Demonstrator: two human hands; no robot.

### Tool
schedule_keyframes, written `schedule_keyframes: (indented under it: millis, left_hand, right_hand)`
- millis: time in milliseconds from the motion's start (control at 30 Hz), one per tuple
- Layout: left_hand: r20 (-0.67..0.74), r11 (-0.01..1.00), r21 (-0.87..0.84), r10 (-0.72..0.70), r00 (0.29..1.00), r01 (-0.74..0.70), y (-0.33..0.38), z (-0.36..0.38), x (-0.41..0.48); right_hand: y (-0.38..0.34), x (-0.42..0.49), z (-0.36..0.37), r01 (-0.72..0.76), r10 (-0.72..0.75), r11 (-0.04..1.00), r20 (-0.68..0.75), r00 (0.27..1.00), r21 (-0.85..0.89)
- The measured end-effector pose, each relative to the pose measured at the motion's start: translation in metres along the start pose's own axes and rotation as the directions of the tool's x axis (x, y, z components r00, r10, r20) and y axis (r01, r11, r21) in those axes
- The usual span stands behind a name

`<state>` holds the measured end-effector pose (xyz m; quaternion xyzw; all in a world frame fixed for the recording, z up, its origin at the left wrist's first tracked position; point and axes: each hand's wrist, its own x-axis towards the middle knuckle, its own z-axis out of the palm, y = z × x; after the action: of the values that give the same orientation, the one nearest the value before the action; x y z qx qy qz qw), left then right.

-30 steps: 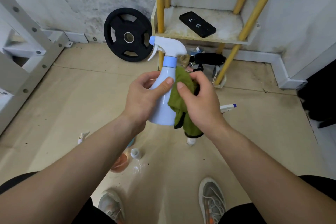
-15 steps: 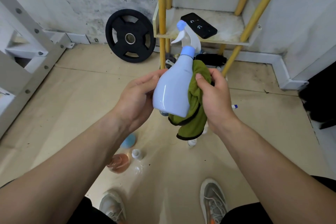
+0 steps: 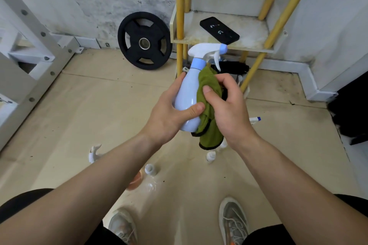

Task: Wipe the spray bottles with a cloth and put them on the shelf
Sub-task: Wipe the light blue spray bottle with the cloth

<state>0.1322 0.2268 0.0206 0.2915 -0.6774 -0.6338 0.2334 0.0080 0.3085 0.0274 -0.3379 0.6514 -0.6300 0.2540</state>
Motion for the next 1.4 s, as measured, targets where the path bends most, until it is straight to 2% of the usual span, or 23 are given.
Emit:
schedule_keyframes:
  millis: [133,267,333,467,567,667,833,933,1067,1200,1300,1400]
  left_hand:
    - [-0.069,0.999,-0.033,-0.031,0.997,0.028,0.003,-0.002,-0.002]
    - [-0.129,0.993,-0.002,-0.114,0.985,0.115,0.002,-0.010,-0.004]
    - [-0.113,0.986,0.013,-0.162,0.980,0.165,0.000,-0.013,-0.005]
    - [-0.042,0.977,0.061,-0.200,0.979,0.202,0.000,-0.015,-0.009]
    - [-0.140,0.968,0.137,-0.190,0.972,0.209,-0.004,-0.017,-0.013]
    - [-0.244,0.956,0.183,-0.181,0.953,0.229,-0.013,-0.021,-0.020]
    - [-0.356,0.935,0.250,-0.155,0.922,0.253,-0.028,-0.030,-0.046]
    - [-0.385,0.934,0.222,-0.179,0.906,0.279,-0.038,-0.032,-0.062]
    - [-0.360,0.955,-0.002,-0.278,0.891,0.297,-0.063,-0.026,-0.076]
    - [-0.334,0.920,-0.161,-0.392,0.857,0.358,-0.087,-0.011,-0.076]
    - [-0.322,0.928,-0.107,-0.372,0.871,0.357,-0.107,-0.012,-0.067]
    - [-0.381,0.928,0.118,-0.287,0.879,0.354,-0.128,-0.019,-0.052]
  right_hand:
    - [0.000,0.004,-0.003,-0.013,0.012,1.000,-0.090,0.996,-0.016]
    - [0.007,0.006,-0.003,-0.154,0.151,0.988,-0.138,0.979,-0.018]
    - [0.012,0.008,-0.001,-0.233,0.226,0.972,-0.134,0.965,-0.037]
    - [0.022,0.007,0.001,-0.382,0.380,0.915,-0.042,0.924,-0.133]
    - [0.029,-0.001,0.005,-0.460,0.470,0.871,0.017,0.883,-0.172]
    - [0.039,-0.012,0.007,-0.494,0.533,0.821,0.075,0.843,-0.285]
    - [0.043,-0.040,0.003,-0.471,0.580,0.780,0.195,0.791,-0.411]
    - [0.049,-0.055,0.005,-0.472,0.569,0.798,0.214,0.794,-0.375]
    - [0.067,-0.064,0.014,-0.561,0.603,0.791,0.155,0.782,-0.243]
    - [0.103,-0.070,0.027,-0.620,0.637,0.767,0.076,0.767,-0.166]
    - [0.131,-0.068,0.037,-0.652,0.660,0.747,0.030,0.751,-0.128]
    - [0.157,-0.063,0.045,-0.670,0.680,0.728,0.026,0.733,-0.147]
